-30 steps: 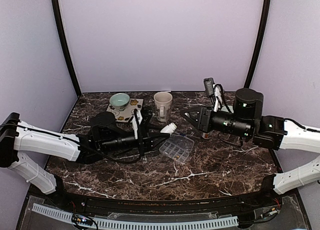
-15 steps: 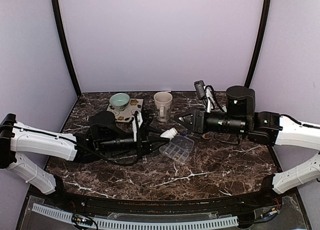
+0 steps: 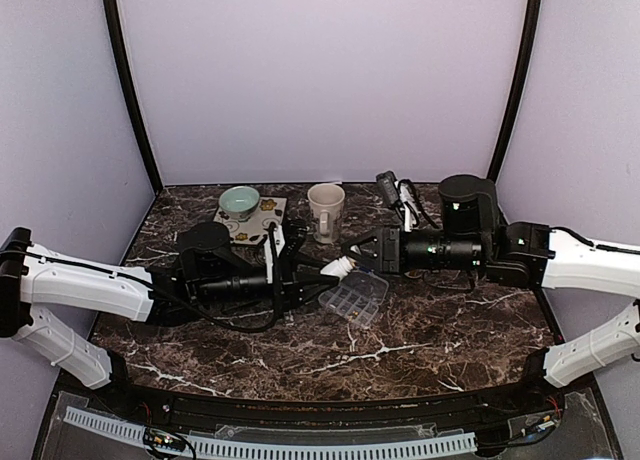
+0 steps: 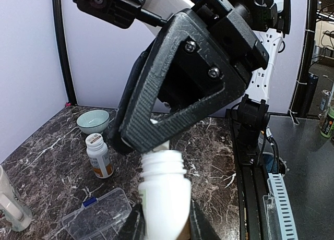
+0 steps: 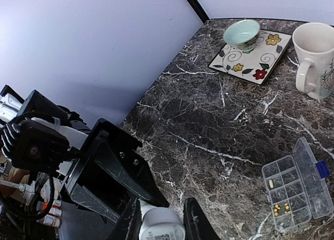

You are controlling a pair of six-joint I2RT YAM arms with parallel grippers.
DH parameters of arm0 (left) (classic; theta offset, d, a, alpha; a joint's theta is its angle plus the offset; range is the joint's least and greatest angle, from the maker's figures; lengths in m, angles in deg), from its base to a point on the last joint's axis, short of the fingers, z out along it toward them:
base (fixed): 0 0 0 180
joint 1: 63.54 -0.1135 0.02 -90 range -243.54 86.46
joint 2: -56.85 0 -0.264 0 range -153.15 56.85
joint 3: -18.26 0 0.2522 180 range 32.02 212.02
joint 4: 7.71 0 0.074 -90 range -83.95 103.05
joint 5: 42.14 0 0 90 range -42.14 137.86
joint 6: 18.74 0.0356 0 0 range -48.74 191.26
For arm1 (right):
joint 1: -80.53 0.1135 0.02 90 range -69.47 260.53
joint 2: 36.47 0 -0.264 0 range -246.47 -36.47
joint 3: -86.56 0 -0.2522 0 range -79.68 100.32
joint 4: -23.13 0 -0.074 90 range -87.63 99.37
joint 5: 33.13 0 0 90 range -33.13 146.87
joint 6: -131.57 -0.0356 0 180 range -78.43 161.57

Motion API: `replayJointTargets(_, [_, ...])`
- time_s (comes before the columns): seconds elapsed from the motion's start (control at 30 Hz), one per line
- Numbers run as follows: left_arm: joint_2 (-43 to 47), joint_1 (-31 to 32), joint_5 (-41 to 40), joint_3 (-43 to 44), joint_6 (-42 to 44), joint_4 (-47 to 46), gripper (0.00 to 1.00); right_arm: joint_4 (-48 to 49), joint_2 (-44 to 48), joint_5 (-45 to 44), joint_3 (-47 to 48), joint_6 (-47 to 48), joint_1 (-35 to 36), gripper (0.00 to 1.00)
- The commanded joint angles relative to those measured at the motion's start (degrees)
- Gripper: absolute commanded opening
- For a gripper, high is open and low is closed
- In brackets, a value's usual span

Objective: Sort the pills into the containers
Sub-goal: Place the lid of the pill bottle at the center of the board.

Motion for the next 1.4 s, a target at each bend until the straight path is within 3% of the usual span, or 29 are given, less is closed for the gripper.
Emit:
replayJointTargets(0.0, [2.7, 0.2, 0.5, 1.4, 0.8, -0.3, 0.0, 1.0, -0.2, 1.8, 2.2, -1.1, -0.2, 0.0])
replayJointTargets(0.6, [3.6, 0.2, -0.2, 0.2, 1.4, -0.7, 0.0, -0.6, 0.0, 3.9, 2.9, -2.6, 0.5, 0.0])
replayJointTargets(0.77, [3.7, 0.2, -0.3, 0.0, 1.5, -0.7, 0.0, -2.5, 1.7, 1.0, 3.3, -2.6, 0.7, 0.0])
replayJointTargets(1.07, [6.8, 0.2, -0.9, -2.9, 0.4, -1.5, 0.0, -22.0, 5.6, -20.2, 5.5, -2.8, -1.5, 0.0])
replayJointTargets(1.2, [8.6, 0.2, -1.4, -3.7, 0.1, -1.3, 0.0, -30.3, 3.1, -22.3, 2.9, -5.3, -3.9, 0.0])
replayJointTargets(1.37, [9.6, 0.3, -1.8, -3.9, 0.5, -0.9, 0.0, -31.7, -0.9, -20.5, -4.3, -6.8, -6.1, 0.0])
